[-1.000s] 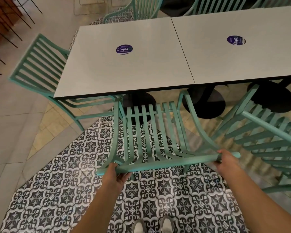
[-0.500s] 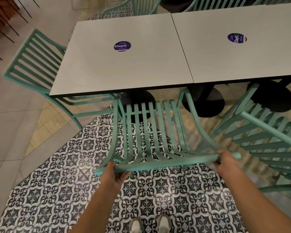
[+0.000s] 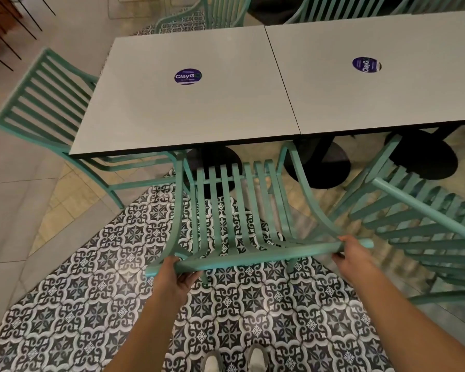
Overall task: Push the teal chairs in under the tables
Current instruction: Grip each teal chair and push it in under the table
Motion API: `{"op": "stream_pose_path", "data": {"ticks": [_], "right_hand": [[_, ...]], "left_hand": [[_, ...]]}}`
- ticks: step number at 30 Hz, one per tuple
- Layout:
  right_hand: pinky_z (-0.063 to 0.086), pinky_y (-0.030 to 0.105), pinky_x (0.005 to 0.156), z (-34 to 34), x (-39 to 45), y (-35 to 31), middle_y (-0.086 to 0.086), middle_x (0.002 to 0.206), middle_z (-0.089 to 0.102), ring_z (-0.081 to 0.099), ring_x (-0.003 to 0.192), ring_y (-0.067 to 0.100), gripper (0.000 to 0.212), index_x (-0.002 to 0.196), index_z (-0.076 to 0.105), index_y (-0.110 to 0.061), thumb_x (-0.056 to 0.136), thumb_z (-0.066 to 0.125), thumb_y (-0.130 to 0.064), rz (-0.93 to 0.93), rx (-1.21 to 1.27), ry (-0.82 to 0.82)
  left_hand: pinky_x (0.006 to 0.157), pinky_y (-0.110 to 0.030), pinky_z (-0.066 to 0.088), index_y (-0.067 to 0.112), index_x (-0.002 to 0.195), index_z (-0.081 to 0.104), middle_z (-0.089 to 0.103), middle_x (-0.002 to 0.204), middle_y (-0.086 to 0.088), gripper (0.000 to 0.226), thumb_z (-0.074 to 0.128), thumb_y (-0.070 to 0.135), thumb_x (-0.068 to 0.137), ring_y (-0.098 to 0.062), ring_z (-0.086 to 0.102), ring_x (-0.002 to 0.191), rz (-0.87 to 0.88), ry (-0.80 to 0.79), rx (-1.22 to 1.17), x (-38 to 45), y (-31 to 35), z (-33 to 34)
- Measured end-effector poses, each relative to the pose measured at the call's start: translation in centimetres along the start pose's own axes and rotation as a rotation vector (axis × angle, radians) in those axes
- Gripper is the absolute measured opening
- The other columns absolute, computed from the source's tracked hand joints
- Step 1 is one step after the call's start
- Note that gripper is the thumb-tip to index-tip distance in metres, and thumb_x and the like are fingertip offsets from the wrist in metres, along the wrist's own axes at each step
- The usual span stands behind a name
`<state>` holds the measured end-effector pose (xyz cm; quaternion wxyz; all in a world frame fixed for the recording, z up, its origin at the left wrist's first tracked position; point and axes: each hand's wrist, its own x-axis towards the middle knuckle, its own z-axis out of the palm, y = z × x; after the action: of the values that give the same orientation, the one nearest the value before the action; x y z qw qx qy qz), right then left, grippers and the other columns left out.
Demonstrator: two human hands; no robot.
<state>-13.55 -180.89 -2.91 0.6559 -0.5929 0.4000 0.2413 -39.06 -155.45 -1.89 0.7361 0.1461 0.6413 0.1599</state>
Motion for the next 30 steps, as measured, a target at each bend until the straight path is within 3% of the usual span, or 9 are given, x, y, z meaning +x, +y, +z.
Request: {"op": "stream_pose_path", "data": {"ticks": [4, 10, 15, 18, 20, 22, 25, 28, 30], "right_hand": [[0.051, 0.035, 0.089, -0.4, -0.2, 0.3, 0.010, 0.101, 0.055, 0.059, 0.090, 0.022, 0.011, 0.085, 0.048, -0.007, 0.093, 0.056, -0.006, -0.007, 0.031, -0.037], [0.052, 0.034, 0.080, -0.9, -0.5, 0.3, 0.013, 0.108, 0.058, 0.061, 0.098, 0.025, 0.008, 0.090, 0.051, -0.005, 0.094, 0.055, -0.010, -0.009, 0.040, -0.115], [0.052, 0.035, 0.081, -2.4, -1.1, 1.1, 0.010, 0.108, 0.060, 0.062, 0.092, 0.023, 0.022, 0.104, 0.054, -0.007, 0.094, 0.056, -0.026, -0.123, -0.057, -0.203], [0.047, 0.044, 0.094, -5.1, -1.1, 2.3, 0.008, 0.134, 0.053, 0.055, 0.116, 0.029, 0.056, 0.138, 0.042, -0.016, 0.092, 0.052, -0.045, -0.300, -0.298, -0.168], [0.041, 0.051, 0.102, -7.7, -1.4, 2.4, 0.007, 0.143, 0.046, 0.047, 0.126, 0.031, 0.063, 0.145, 0.035, -0.022, 0.092, 0.047, -0.054, -0.476, -0.548, -0.110], [0.039, 0.050, 0.104, -10.2, -1.7, 2.1, 0.008, 0.147, 0.042, 0.044, 0.130, 0.031, 0.070, 0.147, 0.030, -0.021, 0.091, 0.044, -0.059, -0.609, -0.743, -0.070], [0.035, 0.052, 0.106, -13.6, -2.3, 1.1, 0.009, 0.152, 0.036, 0.046, 0.129, 0.033, 0.078, 0.151, 0.023, -0.021, 0.088, 0.043, -0.063, -0.680, -0.919, -0.013], [0.047, 0.057, 0.095, -17.2, -2.9, 0.5, 0.016, 0.144, 0.046, 0.065, 0.095, 0.029, 0.083, 0.150, 0.020, -0.027, 0.084, 0.034, -0.075, -0.718, -0.994, 0.130], [0.049, 0.059, 0.091, -19.6, -2.9, 0.5, 0.018, 0.140, 0.048, 0.064, 0.100, 0.032, 0.091, 0.149, 0.017, -0.032, 0.077, 0.023, -0.087, -0.740, -1.031, 0.178]], "left_hand": [[0.062, -0.048, 0.059, 0.004, 0.107, 0.052, 0.061, 0.109, -0.021, 0.020, 0.060, 0.017, 0.094, -0.035, 0.066, 0.095, -0.002, -0.002, 0.014, -0.1, -0.1, -0.4], [0.058, -0.046, 0.060, 0.005, 0.108, 0.052, 0.061, 0.106, -0.021, 0.020, 0.058, 0.018, 0.096, -0.034, 0.066, 0.096, 0.023, 0.017, 0.005, -0.5, -0.4, -0.2], [0.072, -0.046, 0.060, 0.005, 0.116, 0.051, 0.060, 0.112, -0.021, 0.033, 0.064, 0.022, 0.092, -0.031, 0.065, 0.092, 0.122, 0.062, 0.143, 0.1, 0.0, -1.3], [0.055, -0.032, 0.050, 0.005, 0.139, 0.035, 0.057, 0.104, -0.019, 0.066, 0.068, 0.031, 0.089, -0.022, 0.054, 0.074, 0.341, 0.262, 0.464, -0.6, 0.4, -2.4], [0.051, -0.029, 0.052, 0.004, 0.145, 0.027, 0.054, 0.100, -0.017, 0.073, 0.064, 0.036, 0.091, -0.022, 0.050, 0.069, 0.589, 0.332, 0.783, -1.2, 1.0, -3.0], [0.075, -0.044, 0.057, 0.007, 0.141, 0.039, 0.055, 0.122, -0.021, 0.067, 0.059, 0.046, 0.091, -0.030, 0.058, 0.091, 0.850, 0.347, 1.203, -1.2, 1.8, -3.0], [0.103, -0.053, 0.040, 0.009, 0.133, 0.054, 0.057, 0.129, -0.016, 0.054, 0.058, 0.044, 0.092, -0.032, 0.054, 0.114, 1.136, 0.212, 1.549, -1.7, 2.2, -0.5], [0.111, -0.051, 0.031, 0.014, 0.133, 0.054, 0.057, 0.131, -0.009, 0.049, 0.059, 0.040, 0.092, -0.028, 0.051, 0.120, 1.344, -0.008, 1.727, -3.5, 1.0, 4.2], [0.114, -0.049, 0.027, 0.016, 0.135, 0.053, 0.056, 0.134, -0.006, 0.049, 0.056, 0.041, 0.093, -0.026, 0.048, 0.125, 1.452, -0.158, 1.825, -4.2, -0.4, 6.8]]}}
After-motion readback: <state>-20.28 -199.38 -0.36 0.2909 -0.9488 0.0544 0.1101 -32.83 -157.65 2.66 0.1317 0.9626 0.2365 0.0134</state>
